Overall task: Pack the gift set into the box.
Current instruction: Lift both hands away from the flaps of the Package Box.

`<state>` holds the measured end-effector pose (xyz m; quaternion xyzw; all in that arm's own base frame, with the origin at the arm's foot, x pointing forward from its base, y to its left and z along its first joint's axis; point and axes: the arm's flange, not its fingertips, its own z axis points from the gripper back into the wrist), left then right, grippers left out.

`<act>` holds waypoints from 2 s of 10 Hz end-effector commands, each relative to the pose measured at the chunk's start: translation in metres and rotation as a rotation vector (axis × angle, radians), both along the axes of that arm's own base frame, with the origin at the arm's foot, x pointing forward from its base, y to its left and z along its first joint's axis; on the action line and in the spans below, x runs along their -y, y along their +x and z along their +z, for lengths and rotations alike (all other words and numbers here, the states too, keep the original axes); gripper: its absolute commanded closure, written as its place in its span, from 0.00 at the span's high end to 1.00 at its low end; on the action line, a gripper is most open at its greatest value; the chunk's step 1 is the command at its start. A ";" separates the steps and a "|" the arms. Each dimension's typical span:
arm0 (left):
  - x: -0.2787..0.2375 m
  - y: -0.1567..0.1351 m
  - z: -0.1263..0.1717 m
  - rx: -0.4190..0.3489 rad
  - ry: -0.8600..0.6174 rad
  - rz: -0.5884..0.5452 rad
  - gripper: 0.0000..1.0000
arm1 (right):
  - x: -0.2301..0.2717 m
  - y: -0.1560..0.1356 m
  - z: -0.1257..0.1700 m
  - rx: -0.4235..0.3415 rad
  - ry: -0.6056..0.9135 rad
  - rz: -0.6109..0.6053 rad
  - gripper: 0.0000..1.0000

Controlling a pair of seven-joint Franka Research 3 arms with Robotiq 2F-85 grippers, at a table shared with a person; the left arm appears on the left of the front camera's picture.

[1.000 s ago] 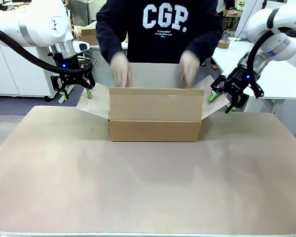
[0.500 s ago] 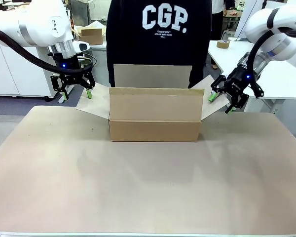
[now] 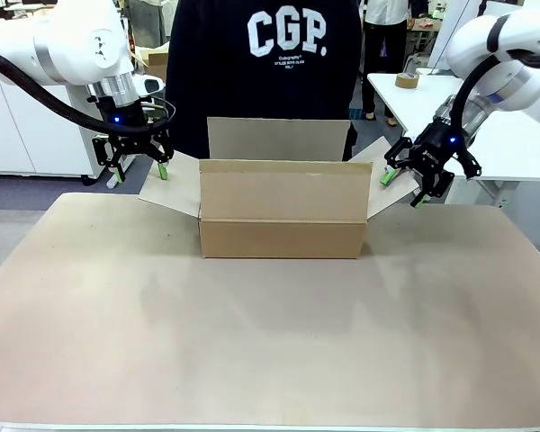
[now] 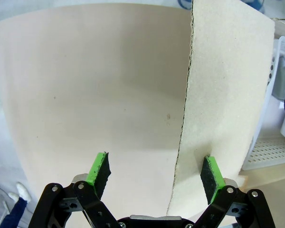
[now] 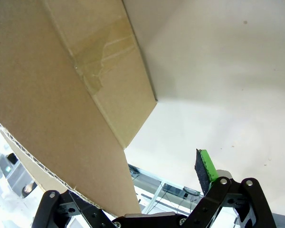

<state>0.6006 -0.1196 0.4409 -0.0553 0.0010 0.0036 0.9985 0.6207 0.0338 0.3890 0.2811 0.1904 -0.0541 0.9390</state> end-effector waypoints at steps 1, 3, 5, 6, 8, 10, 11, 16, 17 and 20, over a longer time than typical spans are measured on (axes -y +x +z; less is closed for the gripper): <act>-0.001 0.000 0.001 0.007 0.019 0.016 1.00 | 0.000 -0.001 0.001 -0.001 -0.007 0.008 1.00; -0.001 0.000 0.001 0.007 0.019 0.016 1.00 | 0.000 -0.001 0.001 -0.001 -0.007 0.008 1.00; -0.001 0.000 0.001 0.007 0.019 0.016 1.00 | 0.000 -0.001 0.001 -0.001 -0.007 0.008 1.00; -0.001 0.000 0.001 0.007 0.019 0.016 1.00 | 0.000 -0.001 0.001 -0.001 -0.007 0.008 1.00; 0.000 0.000 0.000 0.000 0.000 0.000 1.00 | 0.002 0.000 0.008 0.010 0.016 -0.001 1.00; -0.009 -0.009 0.029 0.025 -0.076 -0.043 1.00 | 0.012 -0.007 0.039 0.057 0.099 -0.036 1.00; -0.017 -0.018 0.048 0.043 -0.133 -0.047 1.00 | 0.021 -0.016 0.058 0.064 0.175 -0.047 1.00; -0.110 -0.087 0.102 -0.038 -0.874 -0.291 1.00 | 0.106 -0.081 0.119 0.006 0.730 0.076 1.00; -0.128 -0.095 0.099 -0.027 -1.003 -0.298 1.00 | 0.125 -0.097 0.122 0.022 0.827 0.107 1.00; -0.188 -0.104 0.086 0.078 -1.176 -0.171 1.00 | 0.175 -0.142 0.121 0.196 0.904 0.035 1.00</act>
